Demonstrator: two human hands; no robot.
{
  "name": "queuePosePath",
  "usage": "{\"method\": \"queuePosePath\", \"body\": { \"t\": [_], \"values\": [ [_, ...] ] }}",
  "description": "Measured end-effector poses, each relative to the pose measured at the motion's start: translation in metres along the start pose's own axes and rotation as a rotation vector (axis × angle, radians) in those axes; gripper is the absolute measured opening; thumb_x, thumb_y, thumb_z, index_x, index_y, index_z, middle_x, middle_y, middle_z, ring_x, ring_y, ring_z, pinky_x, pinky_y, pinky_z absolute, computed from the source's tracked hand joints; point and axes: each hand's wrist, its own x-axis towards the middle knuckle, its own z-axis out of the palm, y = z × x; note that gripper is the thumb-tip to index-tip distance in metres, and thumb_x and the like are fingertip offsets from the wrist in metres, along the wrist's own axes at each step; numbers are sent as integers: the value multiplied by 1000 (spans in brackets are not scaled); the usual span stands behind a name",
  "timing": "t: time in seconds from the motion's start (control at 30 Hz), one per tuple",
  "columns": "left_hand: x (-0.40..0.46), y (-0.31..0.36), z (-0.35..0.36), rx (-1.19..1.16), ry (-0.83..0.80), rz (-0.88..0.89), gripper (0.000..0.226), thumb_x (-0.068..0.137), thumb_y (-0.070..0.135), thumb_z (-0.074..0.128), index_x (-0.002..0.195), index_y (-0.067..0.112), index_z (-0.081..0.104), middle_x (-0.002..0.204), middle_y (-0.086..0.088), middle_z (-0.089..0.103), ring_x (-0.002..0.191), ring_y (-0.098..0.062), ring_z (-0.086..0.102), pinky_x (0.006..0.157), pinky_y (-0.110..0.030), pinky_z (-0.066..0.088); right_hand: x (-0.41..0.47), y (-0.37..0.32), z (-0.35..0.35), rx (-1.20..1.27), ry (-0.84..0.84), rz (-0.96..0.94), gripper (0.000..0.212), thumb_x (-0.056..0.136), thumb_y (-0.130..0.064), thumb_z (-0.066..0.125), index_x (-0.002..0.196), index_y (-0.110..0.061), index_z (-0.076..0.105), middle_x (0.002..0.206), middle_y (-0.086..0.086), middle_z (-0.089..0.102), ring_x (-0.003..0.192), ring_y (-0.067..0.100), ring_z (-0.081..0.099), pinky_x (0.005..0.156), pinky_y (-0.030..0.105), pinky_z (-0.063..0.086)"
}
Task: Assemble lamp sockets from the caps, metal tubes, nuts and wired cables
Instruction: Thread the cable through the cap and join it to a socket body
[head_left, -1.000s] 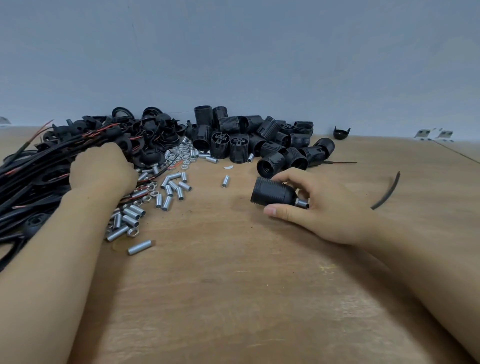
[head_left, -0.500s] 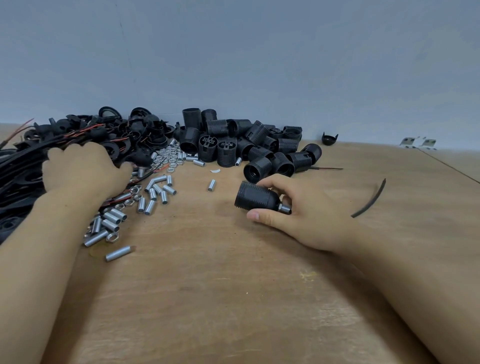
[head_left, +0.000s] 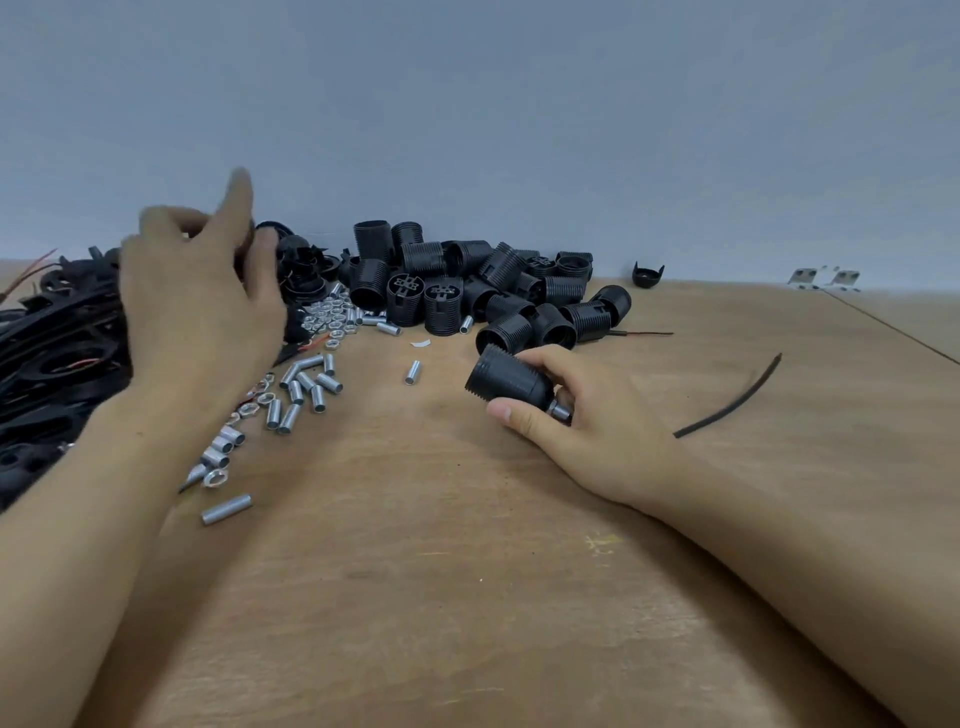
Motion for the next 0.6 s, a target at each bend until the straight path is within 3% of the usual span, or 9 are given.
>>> {"method": "queuePosePath", "body": {
  "t": [0.07,0.17,0.23,0.3,0.37,0.43,0.53,0.6],
  "values": [
    [-24,42,3,-376,-153,52,37,105,36,41,140,39,50,109,-4,58,100,-14,54,95,-35,44,-4,-1,-1,35,23,-52,38,89,-44,67,119,-24,54,98,-12,64,87,11,63,77,42,52],
    [-67,89,16,-769,-464,-77,28,107,36,35,116,34,62,92,8,67,83,-8,62,78,-33,53,-10,-5,-1,59,57,-127,42,86,-41,71,115,-22,49,100,-12,63,83,13,63,72,37,53],
    [-75,97,22,-876,-584,-174,39,107,40,31,109,31,69,88,15,71,87,-3,66,83,-30,54,-11,-6,-1,-11,67,-196,41,83,-39,73,113,-19,52,97,-16,61,80,6,60,69,23,49],
    [-72,96,28,-912,-672,-237,34,108,23,39,113,22,73,98,13,73,98,-4,66,95,-37,51,-10,-4,-2,-56,73,-194,40,81,-34,76,111,-16,56,97,-16,60,78,2,57,68,16,43],
    [-68,90,32,-1039,-705,-399,29,103,7,43,115,9,69,115,-7,69,111,-20,65,100,-46,50,-7,-3,-3,-71,82,-163,38,79,-26,81,106,-13,59,98,-16,60,78,-7,55,69,10,40],
    [-69,87,33,-1206,-741,-495,29,106,11,37,113,5,64,120,-18,63,119,-34,60,95,-46,54,-5,-4,-4,-88,90,-133,36,77,-21,84,103,-12,61,101,-16,60,80,-17,51,73,4,37],
    [-71,83,37,-1285,-800,-435,30,107,17,37,129,19,58,104,4,71,115,-23,65,92,-41,57,-4,-6,-5,-108,156,-126,37,76,-24,84,103,-12,62,100,-11,63,77,-15,50,74,3,35],
    [-68,80,39,-1343,-841,-430,33,106,21,41,135,24,55,105,9,74,115,-18,66,93,-37,56,-5,-8,-5,-144,185,-133,37,75,-23,84,102,-12,62,102,-5,66,72,-5,49,75,2,35]
  ]
}}
